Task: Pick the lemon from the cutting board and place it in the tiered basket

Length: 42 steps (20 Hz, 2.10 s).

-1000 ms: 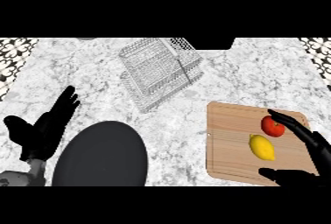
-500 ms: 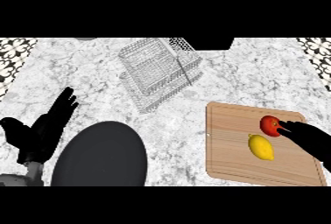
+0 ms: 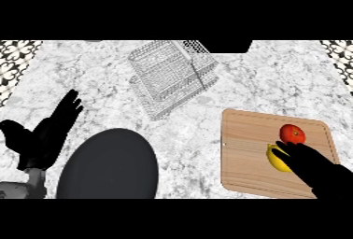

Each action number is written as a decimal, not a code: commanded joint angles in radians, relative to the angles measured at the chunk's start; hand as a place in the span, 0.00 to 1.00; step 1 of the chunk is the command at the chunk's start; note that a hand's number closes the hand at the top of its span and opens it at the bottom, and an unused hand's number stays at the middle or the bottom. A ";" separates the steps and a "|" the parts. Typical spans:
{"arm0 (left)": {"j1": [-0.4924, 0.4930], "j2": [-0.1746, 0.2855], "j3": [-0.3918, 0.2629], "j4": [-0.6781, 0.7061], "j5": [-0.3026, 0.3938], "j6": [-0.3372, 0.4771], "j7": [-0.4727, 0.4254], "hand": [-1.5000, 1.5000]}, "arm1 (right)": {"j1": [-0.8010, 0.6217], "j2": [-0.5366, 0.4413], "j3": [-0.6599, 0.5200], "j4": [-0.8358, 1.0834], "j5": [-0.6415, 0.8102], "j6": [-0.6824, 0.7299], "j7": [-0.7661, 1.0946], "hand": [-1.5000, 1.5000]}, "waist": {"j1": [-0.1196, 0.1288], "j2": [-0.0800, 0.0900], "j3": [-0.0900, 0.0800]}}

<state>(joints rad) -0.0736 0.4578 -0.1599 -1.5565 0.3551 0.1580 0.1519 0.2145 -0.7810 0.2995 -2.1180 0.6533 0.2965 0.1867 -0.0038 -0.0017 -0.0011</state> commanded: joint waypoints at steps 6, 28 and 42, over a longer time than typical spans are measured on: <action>0.023 -0.053 0.020 -0.023 -0.057 -0.014 0.014 0.50 | -0.045 0.134 0.050 0.244 0.189 -0.050 -0.027 0.00 | 0.006 0.001 0.002; 0.031 -0.140 0.115 -0.030 -0.140 -0.117 0.042 0.50 | -0.101 0.309 -0.002 0.569 0.425 -0.127 -0.147 1.00 | 0.001 0.001 0.001; 0.034 -0.135 0.172 -0.015 -0.151 -0.136 0.059 0.50 | -0.050 0.489 -0.120 0.607 0.535 -0.150 0.173 1.00 | -0.055 -0.009 -0.001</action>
<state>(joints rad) -0.0498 0.3115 -0.0030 -1.5726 0.2034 0.0162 0.2004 0.0743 -0.4004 0.2471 -1.5184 1.1837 0.1545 0.1334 -0.0198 -0.0144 -0.0178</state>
